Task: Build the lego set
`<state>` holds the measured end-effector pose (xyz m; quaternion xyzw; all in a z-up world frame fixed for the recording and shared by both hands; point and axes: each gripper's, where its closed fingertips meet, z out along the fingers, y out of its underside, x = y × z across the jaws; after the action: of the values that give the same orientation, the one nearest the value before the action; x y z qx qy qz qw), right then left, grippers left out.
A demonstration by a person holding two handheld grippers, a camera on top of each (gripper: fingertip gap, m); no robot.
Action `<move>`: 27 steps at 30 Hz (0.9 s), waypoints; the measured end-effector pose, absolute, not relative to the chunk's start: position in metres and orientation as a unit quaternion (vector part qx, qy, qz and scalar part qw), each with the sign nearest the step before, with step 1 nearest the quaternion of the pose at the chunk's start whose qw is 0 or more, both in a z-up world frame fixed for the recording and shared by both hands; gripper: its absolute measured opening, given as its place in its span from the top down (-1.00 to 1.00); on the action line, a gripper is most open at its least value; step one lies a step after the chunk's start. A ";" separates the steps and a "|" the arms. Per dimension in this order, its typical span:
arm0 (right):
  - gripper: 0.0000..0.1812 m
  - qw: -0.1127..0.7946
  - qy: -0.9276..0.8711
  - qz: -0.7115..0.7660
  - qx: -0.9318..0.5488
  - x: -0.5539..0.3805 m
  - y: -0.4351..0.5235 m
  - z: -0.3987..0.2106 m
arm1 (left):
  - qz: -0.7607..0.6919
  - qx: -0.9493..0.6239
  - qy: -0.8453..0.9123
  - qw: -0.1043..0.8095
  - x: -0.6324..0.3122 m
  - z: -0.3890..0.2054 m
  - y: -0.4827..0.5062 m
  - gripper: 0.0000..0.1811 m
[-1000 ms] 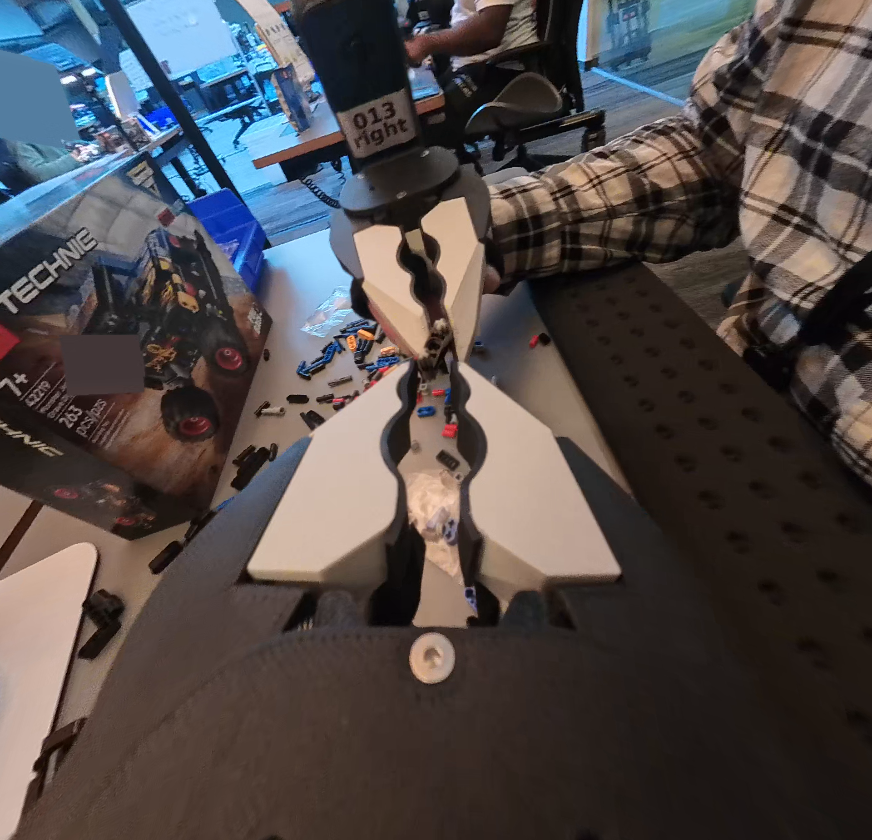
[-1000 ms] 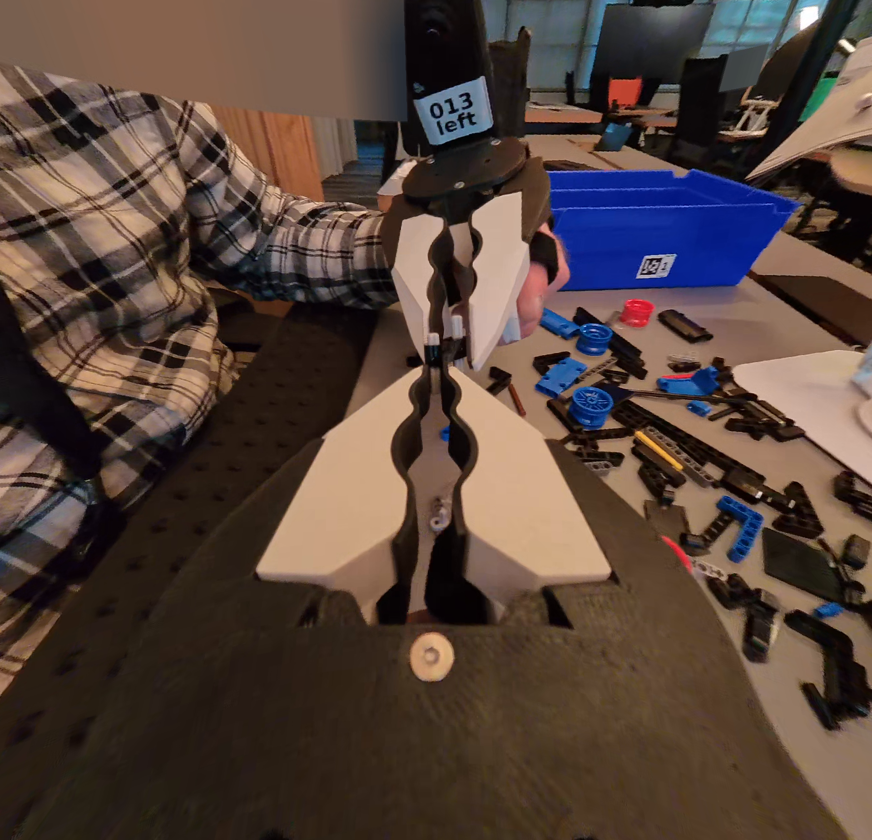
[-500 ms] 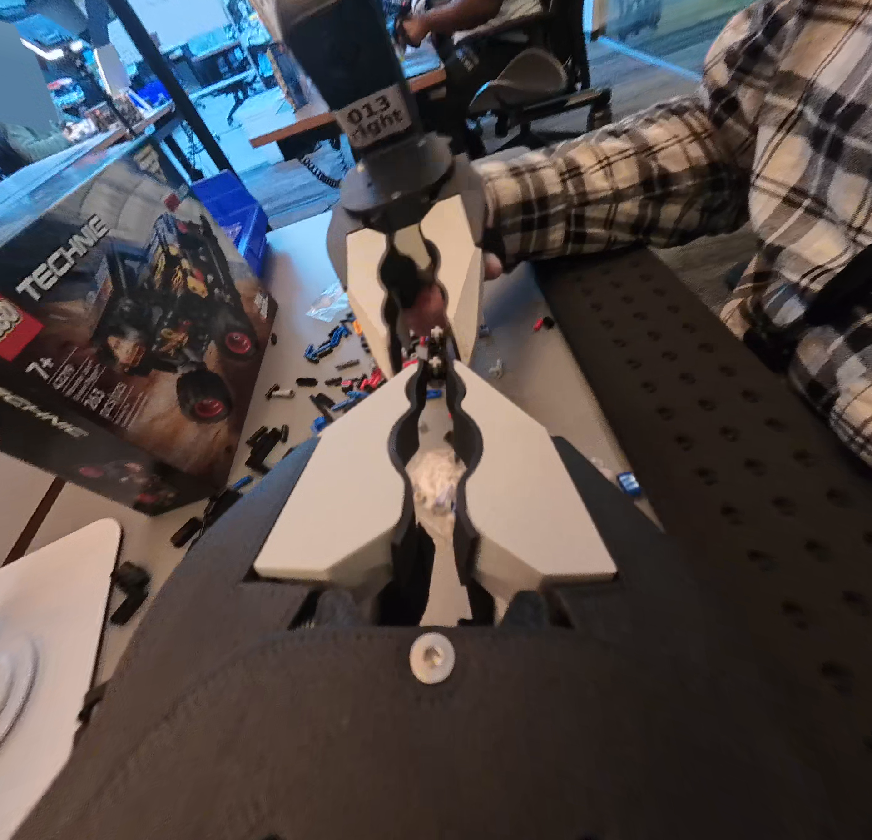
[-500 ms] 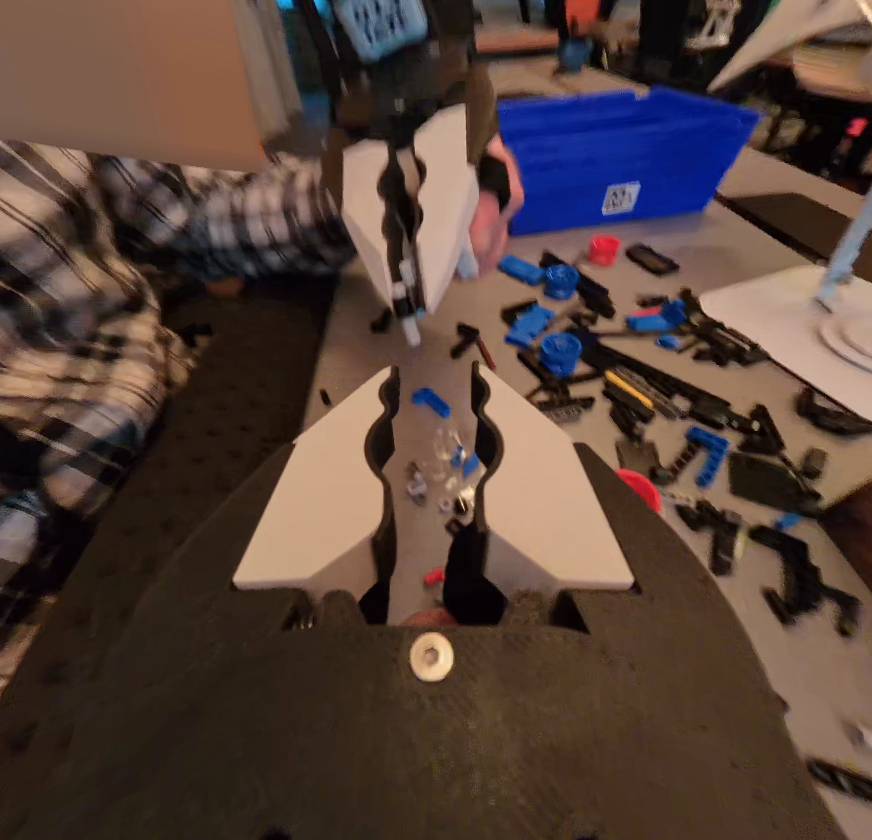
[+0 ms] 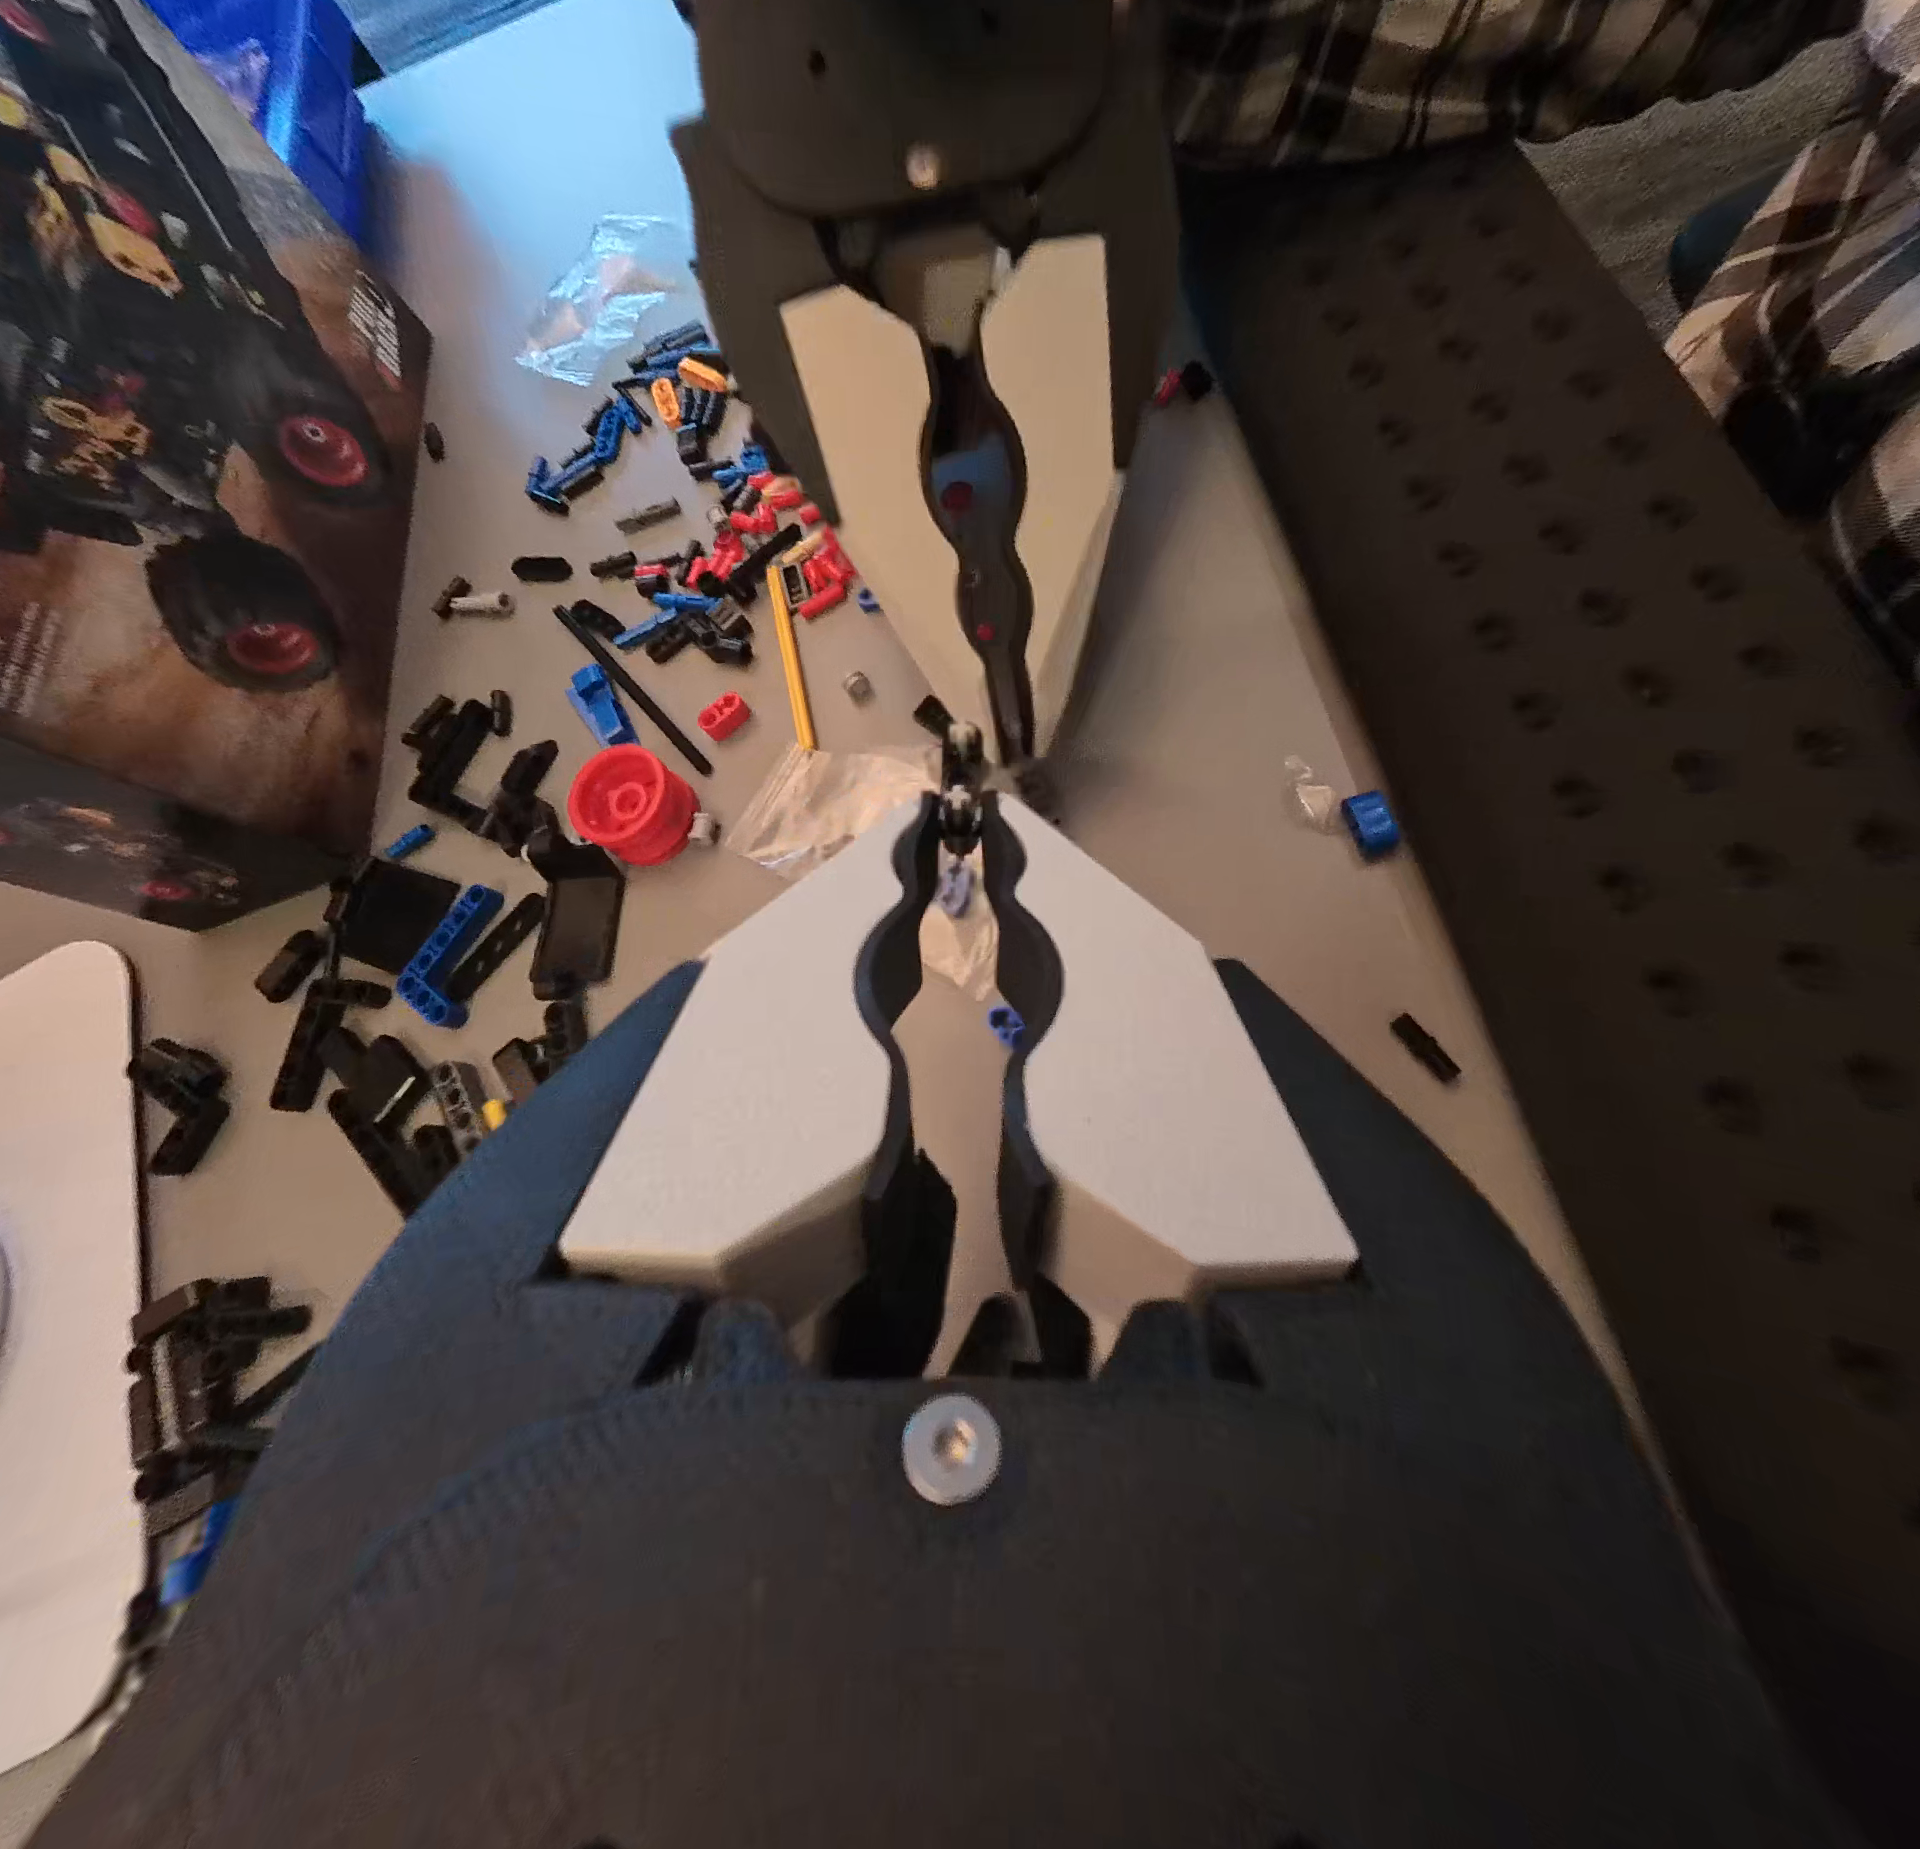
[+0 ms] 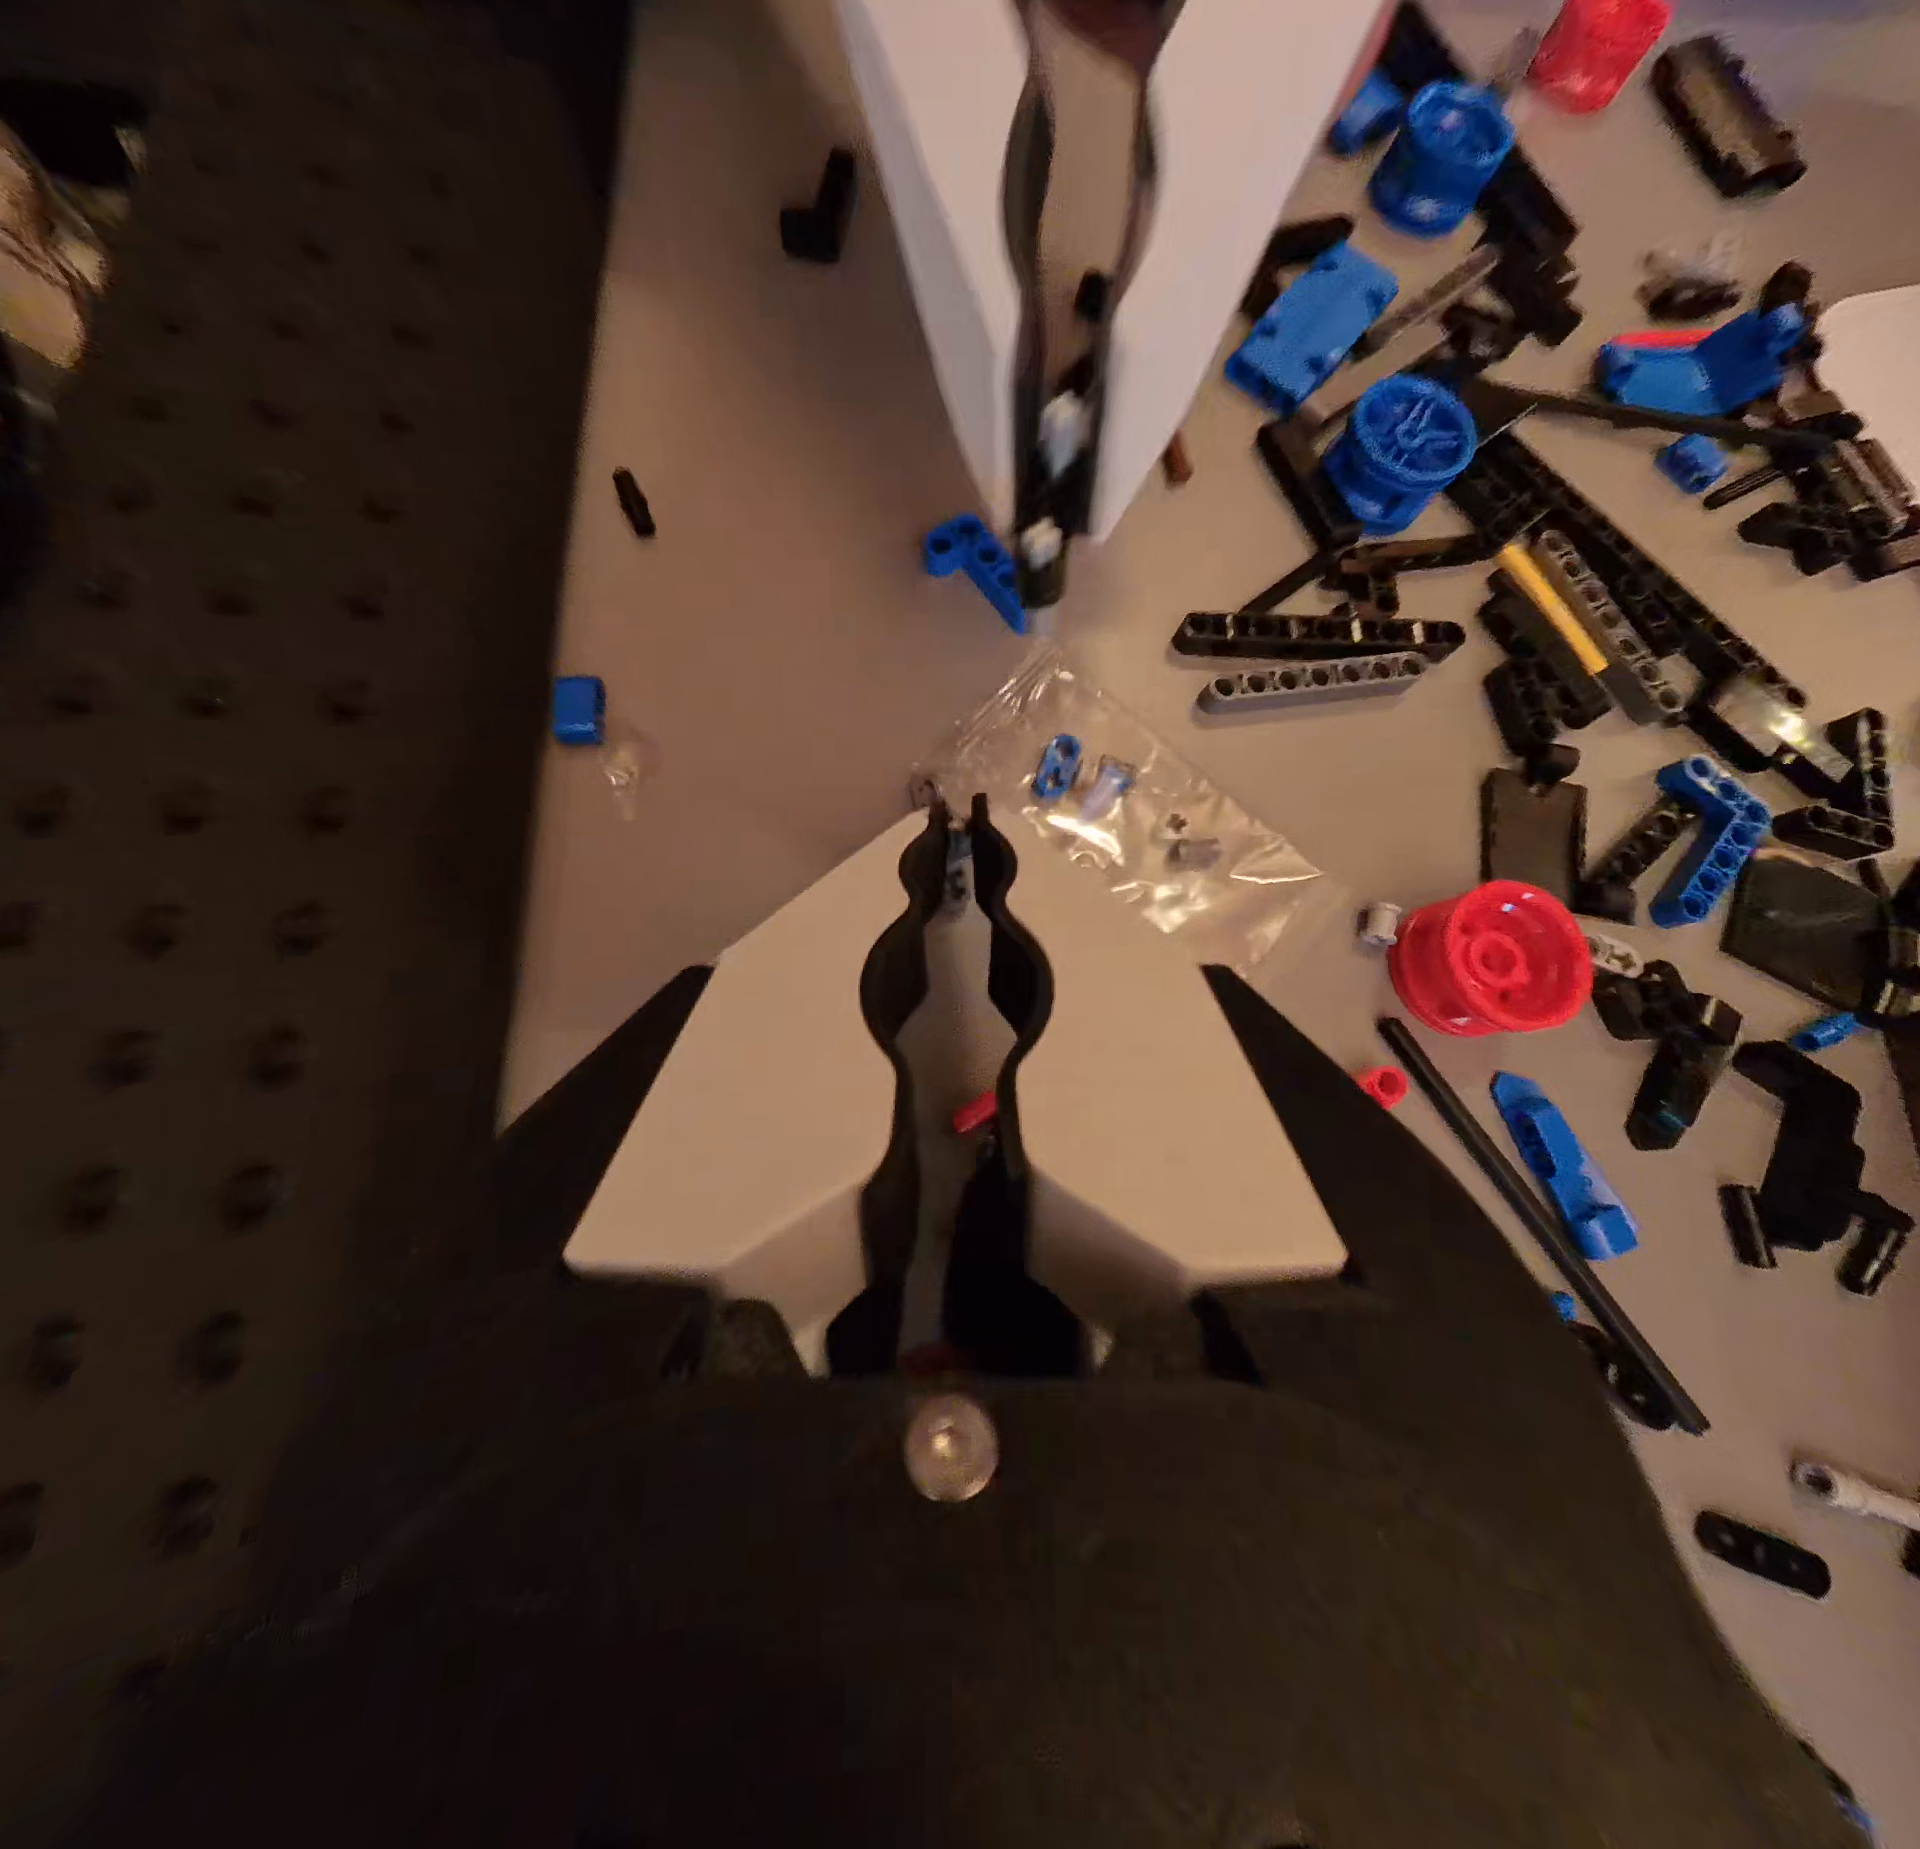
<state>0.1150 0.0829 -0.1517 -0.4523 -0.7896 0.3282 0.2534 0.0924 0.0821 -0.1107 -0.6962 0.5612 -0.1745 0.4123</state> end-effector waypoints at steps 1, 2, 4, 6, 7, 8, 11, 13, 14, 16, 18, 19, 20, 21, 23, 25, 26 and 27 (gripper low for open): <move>0.96 0.257 -0.781 0.343 -0.455 0.116 0.084 -0.145 | -0.179 -0.698 0.560 0.409 0.093 -0.113 0.081 0.94; 0.96 0.261 -0.773 0.354 -0.457 0.117 0.086 -0.140 | -0.183 -0.699 0.558 0.408 0.095 -0.116 0.080 0.94; 0.96 0.273 -0.755 0.376 -0.463 0.119 0.090 -0.130 | -0.191 -0.700 0.553 0.410 0.103 -0.119 0.078 0.94; 0.96 0.282 -0.734 0.408 -0.465 0.120 0.091 -0.117 | -0.175 -0.705 0.553 0.409 0.107 -0.126 0.080 0.93; 0.96 0.285 -0.722 0.426 -0.465 0.121 0.090 -0.110 | -0.167 -0.708 0.548 0.412 0.108 -0.127 0.082 0.93; 0.96 0.286 -0.707 0.447 -0.467 0.122 0.090 -0.104 | -0.176 -0.709 0.543 0.414 0.111 -0.125 0.081 0.93; 0.96 0.271 -0.664 0.513 -0.472 0.127 0.088 -0.087 | -0.219 -0.706 0.540 0.403 0.124 -0.125 0.072 0.94; 0.96 0.263 -0.646 0.532 -0.480 0.132 0.089 -0.083 | -0.210 -0.709 0.552 0.384 0.128 -0.139 0.068 0.94; 0.96 0.262 -0.643 0.534 -0.483 0.134 0.090 -0.083 | -0.213 -0.709 0.560 0.371 0.131 -0.146 0.064 0.93; 0.96 0.263 -0.650 0.514 -0.494 0.138 0.091 -0.091 | -0.203 -0.713 0.571 0.353 0.134 -0.158 0.060 0.93; 0.96 0.263 -0.662 0.493 -0.500 0.141 0.089 -0.100 | -0.193 -0.715 0.582 0.336 0.134 -0.168 0.056 0.93; 0.96 0.262 -0.667 0.486 -0.501 0.142 0.088 -0.103 | -0.185 -0.717 0.585 0.330 0.133 -0.172 0.056 0.93; 0.96 0.261 -0.671 0.478 -0.502 0.143 0.086 -0.105 | -0.187 -0.719 0.583 0.329 0.133 -0.173 0.056 0.93; 0.96 0.261 -0.675 0.472 -0.504 0.143 0.085 -0.108 | -0.191 -0.721 0.581 0.327 0.133 -0.173 0.056 0.93; 0.96 0.261 -0.676 0.467 -0.507 0.143 0.084 -0.108 | -0.190 -0.721 0.581 0.327 0.132 -0.174 0.056 0.88; 0.96 0.261 -0.671 0.468 -0.512 0.141 0.083 -0.107 | -0.192 -0.723 0.577 0.327 0.130 -0.173 0.056 0.78; 0.96 0.261 -0.666 0.471 -0.516 0.140 0.083 -0.106 | -0.190 -0.724 0.575 0.331 0.129 -0.172 0.056 0.74; 0.96 0.261 -0.658 0.475 -0.522 0.139 0.084 -0.105 | -0.188 -0.724 0.571 0.340 0.129 -0.170 0.058 0.70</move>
<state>0.1390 0.0837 -0.1047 -0.5216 -0.6585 0.4755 0.2614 0.1286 0.0581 -0.1695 -0.7236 0.5708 -0.1875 0.3398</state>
